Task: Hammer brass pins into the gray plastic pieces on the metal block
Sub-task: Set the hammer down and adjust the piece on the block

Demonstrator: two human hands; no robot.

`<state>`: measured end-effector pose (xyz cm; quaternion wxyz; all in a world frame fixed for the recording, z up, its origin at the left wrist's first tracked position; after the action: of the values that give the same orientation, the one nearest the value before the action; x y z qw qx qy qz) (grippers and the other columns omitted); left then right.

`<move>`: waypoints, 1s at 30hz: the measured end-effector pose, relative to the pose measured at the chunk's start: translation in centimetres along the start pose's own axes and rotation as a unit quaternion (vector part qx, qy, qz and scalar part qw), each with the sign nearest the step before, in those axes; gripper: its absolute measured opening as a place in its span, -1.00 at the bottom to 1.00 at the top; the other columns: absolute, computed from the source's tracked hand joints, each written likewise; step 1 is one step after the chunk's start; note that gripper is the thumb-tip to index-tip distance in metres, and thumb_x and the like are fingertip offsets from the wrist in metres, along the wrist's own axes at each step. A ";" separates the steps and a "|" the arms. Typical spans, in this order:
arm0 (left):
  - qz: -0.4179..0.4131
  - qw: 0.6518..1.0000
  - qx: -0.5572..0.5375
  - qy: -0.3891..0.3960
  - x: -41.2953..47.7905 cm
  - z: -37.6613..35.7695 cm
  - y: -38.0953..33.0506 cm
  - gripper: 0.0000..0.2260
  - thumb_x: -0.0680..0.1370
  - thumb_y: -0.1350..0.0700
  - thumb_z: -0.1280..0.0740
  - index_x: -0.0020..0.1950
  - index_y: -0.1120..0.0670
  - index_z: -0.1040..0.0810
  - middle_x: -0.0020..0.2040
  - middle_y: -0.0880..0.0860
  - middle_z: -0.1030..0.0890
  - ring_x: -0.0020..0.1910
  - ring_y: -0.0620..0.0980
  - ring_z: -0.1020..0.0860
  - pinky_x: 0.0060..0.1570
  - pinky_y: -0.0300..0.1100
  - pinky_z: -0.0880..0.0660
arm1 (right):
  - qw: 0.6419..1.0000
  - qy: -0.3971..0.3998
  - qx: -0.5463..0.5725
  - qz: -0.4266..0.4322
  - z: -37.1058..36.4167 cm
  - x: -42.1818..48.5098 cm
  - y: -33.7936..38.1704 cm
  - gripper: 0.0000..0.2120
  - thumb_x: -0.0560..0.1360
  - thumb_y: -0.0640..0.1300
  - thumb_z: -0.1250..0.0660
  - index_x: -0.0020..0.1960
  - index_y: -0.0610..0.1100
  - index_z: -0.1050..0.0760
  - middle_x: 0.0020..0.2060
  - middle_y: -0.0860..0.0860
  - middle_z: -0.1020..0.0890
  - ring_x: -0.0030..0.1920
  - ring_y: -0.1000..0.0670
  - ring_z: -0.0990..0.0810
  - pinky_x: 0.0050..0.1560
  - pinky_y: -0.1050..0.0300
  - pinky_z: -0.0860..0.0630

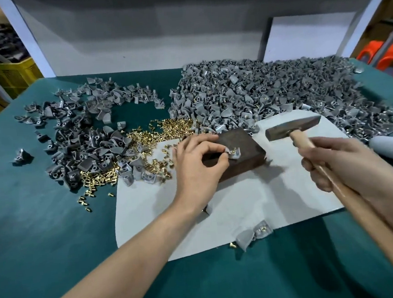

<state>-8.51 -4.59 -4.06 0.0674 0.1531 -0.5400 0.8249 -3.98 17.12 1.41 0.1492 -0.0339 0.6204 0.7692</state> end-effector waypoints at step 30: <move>-0.043 0.999 -0.014 0.000 0.0 0.1 0.6 -0.89 0.45 0.16 -0.47 -0.16 -0.04 -0.60 0.00 -0.17 -0.58 0.19 -0.02 -0.40 0.24 0.11 -0.32 | 0.904 -0.046 -0.338 0.259 -4.0 -2.8 8.3 -0.79 0.48 -0.21 -0.33 0.09 -0.05 -0.58 -0.47 0.06 -0.56 -0.68 0.04 -0.45 -0.63 0.26 -0.39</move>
<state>-8.69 -4.95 -4.57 0.1049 0.1753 -0.5441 0.8138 -4.08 11.21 9.03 -0.0474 0.1148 0.3031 0.9448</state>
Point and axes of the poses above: each hand's wrist, its own x-axis towards the middle knuckle, its own z-axis out of the back of the hand, y = z × x, the point moved 2 cm from there along x, towards the middle knuckle
